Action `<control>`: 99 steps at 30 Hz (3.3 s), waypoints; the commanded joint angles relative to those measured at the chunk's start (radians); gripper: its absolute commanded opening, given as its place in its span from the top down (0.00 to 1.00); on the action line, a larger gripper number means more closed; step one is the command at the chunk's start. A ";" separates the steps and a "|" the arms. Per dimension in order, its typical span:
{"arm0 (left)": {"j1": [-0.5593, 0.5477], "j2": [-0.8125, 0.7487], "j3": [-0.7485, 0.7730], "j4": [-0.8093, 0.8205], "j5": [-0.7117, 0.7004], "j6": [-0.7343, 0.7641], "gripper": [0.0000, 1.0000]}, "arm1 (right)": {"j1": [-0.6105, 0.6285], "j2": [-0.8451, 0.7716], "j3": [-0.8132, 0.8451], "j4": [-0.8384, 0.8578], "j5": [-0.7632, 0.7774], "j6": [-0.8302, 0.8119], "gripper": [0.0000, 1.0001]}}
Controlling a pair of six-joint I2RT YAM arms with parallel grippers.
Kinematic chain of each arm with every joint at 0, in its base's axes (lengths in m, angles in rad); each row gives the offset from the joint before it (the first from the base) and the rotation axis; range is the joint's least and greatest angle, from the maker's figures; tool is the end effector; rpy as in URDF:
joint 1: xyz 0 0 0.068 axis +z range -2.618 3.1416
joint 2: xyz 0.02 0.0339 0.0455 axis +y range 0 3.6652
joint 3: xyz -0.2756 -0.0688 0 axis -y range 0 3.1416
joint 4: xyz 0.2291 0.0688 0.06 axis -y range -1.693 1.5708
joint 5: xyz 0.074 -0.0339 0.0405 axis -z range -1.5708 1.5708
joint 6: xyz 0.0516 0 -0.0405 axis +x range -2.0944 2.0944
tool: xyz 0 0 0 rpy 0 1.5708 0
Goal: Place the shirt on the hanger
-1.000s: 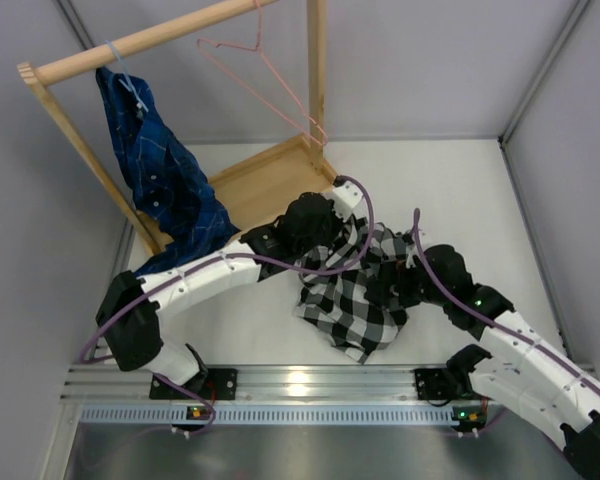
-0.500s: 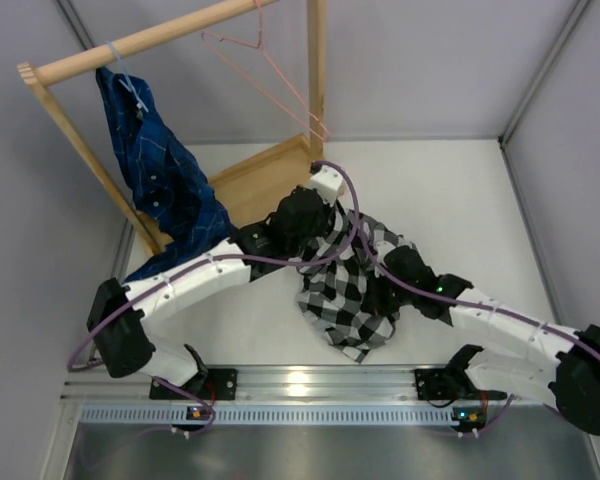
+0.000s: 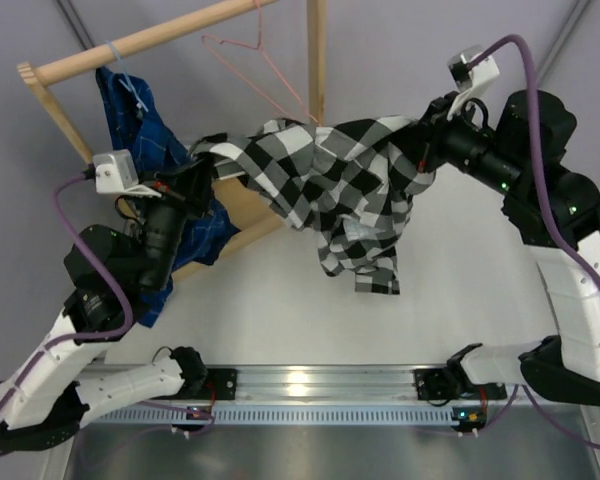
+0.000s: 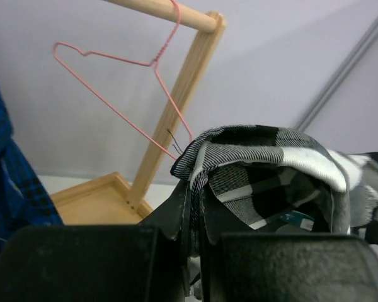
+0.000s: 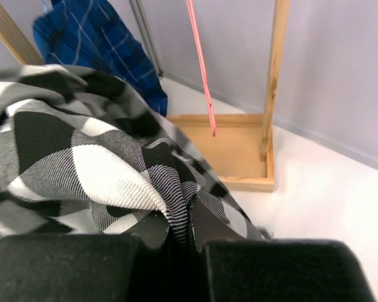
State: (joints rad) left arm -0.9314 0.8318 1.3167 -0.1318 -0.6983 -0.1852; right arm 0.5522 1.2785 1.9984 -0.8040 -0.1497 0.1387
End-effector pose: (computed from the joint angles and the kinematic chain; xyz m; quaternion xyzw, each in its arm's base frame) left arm 0.0956 -0.0730 0.5163 -0.0654 0.6027 -0.2424 0.7574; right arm 0.1644 0.1103 0.5631 -0.2002 0.7081 0.2803 0.6163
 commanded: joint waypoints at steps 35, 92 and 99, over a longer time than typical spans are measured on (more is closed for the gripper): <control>0.068 0.398 -0.395 0.063 0.439 -0.467 1.00 | 0.402 -0.249 -1.353 0.523 0.291 0.251 0.43; 0.101 0.326 -0.471 0.224 1.005 0.151 0.63 | 0.308 -0.232 -0.768 -0.017 0.406 -0.022 1.00; 0.101 0.371 -0.478 0.230 1.037 0.133 0.66 | 0.290 -0.261 -0.764 0.003 0.366 -0.021 1.00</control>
State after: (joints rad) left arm -0.8326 1.1893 0.8116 0.0433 0.3046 -0.0521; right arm 0.8627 1.0534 1.2221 -0.8227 0.2440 0.1291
